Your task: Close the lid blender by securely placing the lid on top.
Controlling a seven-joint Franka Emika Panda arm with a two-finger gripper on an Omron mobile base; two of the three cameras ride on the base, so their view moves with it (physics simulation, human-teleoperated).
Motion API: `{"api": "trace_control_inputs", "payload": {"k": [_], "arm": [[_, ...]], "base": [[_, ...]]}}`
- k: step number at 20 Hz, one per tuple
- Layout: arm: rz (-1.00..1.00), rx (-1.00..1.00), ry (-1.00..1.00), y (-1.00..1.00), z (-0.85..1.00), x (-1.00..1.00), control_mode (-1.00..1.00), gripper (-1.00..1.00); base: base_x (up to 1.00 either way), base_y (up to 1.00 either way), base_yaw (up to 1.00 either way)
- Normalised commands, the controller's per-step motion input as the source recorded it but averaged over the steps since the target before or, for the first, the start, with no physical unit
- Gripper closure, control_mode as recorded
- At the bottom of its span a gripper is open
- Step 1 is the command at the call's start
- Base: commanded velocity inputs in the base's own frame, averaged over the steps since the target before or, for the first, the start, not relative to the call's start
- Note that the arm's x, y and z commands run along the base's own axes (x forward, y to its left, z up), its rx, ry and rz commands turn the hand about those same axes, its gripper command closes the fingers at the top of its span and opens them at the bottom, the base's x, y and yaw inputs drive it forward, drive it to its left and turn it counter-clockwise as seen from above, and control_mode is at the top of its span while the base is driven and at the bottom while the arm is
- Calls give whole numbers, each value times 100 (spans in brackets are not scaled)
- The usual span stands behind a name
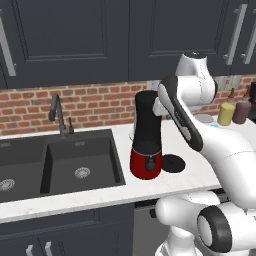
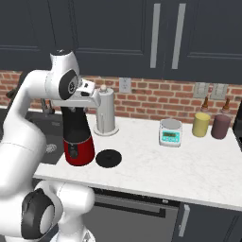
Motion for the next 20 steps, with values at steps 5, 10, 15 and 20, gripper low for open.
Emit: {"api": "trace_control_inputs", "payload": {"k": [5,10,15,20], "arm": [[-2,3,-2,-34,0,-49,-100,-100],[-5,13,-6,-95,-6,-67,-100,-100],[10,9,-7,-99,-28,-36,-100,-100],[28,0,-5,-62,-30,12,-100,-100]], "base": [[0,0,0],[0,0,0],[0,0,0],[0,0,0]]}}
